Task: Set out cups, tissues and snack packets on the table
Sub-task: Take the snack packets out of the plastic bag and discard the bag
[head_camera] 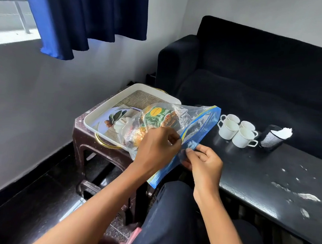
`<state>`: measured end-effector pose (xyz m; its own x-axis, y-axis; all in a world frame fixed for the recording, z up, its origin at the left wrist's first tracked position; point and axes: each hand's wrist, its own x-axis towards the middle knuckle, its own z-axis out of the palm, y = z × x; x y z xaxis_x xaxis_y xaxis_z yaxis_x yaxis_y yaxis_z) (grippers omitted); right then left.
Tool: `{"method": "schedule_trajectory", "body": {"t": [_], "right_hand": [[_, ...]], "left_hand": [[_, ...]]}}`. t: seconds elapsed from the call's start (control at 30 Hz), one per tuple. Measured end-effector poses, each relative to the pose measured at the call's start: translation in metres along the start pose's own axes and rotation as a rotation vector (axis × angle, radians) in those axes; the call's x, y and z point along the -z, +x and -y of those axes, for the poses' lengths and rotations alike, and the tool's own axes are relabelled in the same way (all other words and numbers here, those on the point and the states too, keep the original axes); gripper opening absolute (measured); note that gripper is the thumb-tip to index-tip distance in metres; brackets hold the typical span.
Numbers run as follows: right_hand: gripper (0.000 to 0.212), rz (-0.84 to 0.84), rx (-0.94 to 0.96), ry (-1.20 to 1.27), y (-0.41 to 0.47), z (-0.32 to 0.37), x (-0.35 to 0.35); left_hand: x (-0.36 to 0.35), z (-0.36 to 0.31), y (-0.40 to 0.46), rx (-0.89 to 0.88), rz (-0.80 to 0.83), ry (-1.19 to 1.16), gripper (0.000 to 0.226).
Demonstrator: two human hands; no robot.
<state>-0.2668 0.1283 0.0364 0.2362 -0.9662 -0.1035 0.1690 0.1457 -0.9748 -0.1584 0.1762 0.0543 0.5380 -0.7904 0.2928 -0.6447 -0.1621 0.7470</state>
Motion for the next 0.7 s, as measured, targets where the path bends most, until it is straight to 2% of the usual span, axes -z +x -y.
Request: {"method": "schedule_trajectory", "body": {"t": [0.17,0.27,0.4,0.53,0.6,0.7], "right_hand": [[0.018,-0.071,0.011,-0.043,0.003,-0.003,0.008],[0.015,-0.083,-0.004,-0.024,0.002,-0.004,0.011],[0.008,0.058,-0.040,0.016,-0.009,-0.004,0.005],[0.017,0.221,-0.098,0.012,-0.025,-0.010,-0.009],[0.019,0.203,-0.096,0.000,-0.026,-0.012,-0.012],[0.022,0.127,-0.076,-0.001,-0.020,-0.009,-0.008]], "left_hand": [[0.009,0.011,0.007,0.081,-0.117,-0.068,0.007],[0.008,0.013,0.007,0.095,-0.131,-0.123,0.007],[0.003,0.011,0.006,0.079,-0.146,-0.175,0.008],[0.002,0.007,0.004,0.053,-0.177,-0.173,0.006],[0.004,0.005,0.002,0.058,-0.147,-0.135,0.003],[0.004,0.000,-0.006,0.067,-0.018,0.064,0.019]]}}
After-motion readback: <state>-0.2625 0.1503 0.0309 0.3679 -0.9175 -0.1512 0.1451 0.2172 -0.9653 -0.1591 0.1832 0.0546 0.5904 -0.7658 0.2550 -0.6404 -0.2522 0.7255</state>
